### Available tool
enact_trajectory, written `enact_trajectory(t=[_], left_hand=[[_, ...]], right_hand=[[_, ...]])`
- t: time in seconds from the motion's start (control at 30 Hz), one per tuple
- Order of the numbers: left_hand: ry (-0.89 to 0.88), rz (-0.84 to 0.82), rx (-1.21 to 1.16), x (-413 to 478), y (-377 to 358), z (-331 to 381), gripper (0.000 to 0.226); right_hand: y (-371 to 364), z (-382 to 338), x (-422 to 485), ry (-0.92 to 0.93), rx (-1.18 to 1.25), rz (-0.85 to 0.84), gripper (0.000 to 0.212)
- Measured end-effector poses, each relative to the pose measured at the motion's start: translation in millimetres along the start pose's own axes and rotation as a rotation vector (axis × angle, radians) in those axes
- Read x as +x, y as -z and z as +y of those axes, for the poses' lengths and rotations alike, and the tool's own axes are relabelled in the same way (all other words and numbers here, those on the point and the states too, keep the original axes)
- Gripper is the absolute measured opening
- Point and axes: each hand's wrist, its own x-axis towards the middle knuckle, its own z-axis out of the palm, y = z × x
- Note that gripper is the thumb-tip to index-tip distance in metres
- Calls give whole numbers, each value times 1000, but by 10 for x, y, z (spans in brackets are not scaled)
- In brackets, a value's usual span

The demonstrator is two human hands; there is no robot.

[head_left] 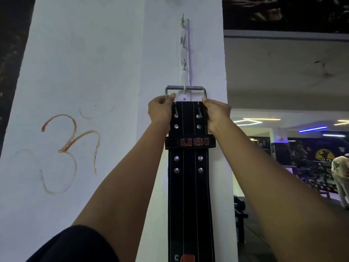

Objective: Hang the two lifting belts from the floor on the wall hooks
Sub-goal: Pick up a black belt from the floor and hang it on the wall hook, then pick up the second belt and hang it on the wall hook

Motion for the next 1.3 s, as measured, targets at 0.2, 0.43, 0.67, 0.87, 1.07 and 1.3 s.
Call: enact_trajectory(t=[0.2,0.43,0.67,0.87,1.07,1.3], left_hand=[[77,-256,75,-468,451,-99,44],[153,-283,145,-1215,808,-44,42],[338,-309,66,-2124,1124,-87,41],[529,-240,85,-3161,1701,-313,22],[756,-70,189,-4236,2682,-579,32],[1022,241,313,-5339,4198,-777,18]], right_hand=[[243,11,-452,-42,-14,-27,5],[517,25,-1193,-97,-81,96,38],[865,312,-1992,-278,-140,15,17],[1065,794,-2926,-490,-235,-44,9],[1173,1611,-4062,-787,-312,-181,5],[872,2688,-5536,-1132,-360,-317,4]])
